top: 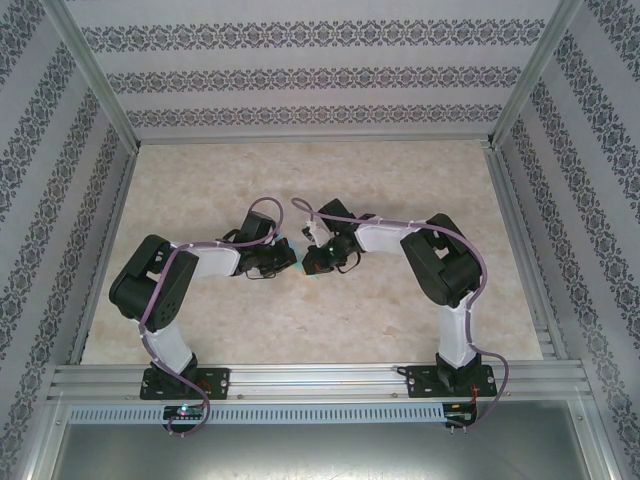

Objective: Fold a paper plane with a square sheet of paper (pick it up from the middle)
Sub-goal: Fold the wing for the fifth time at the center of the table.

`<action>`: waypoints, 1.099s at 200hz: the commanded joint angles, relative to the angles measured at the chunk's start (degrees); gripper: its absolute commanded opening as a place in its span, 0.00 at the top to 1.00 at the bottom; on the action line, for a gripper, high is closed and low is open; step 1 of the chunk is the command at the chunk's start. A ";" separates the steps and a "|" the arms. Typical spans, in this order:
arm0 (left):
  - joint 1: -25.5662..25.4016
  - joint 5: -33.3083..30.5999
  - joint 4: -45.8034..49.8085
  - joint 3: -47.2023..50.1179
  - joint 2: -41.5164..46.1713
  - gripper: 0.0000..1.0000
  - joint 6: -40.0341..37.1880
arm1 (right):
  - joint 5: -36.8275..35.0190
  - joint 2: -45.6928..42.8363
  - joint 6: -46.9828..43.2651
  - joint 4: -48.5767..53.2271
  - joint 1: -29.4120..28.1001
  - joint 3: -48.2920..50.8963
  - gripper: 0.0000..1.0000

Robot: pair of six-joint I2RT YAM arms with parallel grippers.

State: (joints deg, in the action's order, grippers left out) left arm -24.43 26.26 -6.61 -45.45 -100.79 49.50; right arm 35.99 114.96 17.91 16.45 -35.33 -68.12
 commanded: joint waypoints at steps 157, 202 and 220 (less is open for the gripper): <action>0.07 -4.42 5.74 1.43 -3.36 1.00 -0.71 | -1.80 -5.39 2.77 -2.10 -1.85 1.68 0.95; 0.07 -4.68 7.14 0.56 -3.40 1.00 -0.72 | -3.03 -1.79 2.65 -2.14 -2.22 -1.15 0.96; 0.02 -4.86 7.73 0.32 -3.52 1.00 -0.94 | -2.85 -1.60 2.28 -3.23 -1.76 -0.79 0.96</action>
State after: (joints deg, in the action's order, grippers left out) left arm -24.43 26.65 -5.85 -46.02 -101.06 49.69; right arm 34.04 112.53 19.77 14.37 -37.63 -68.18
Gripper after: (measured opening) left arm 0.067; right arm 0.052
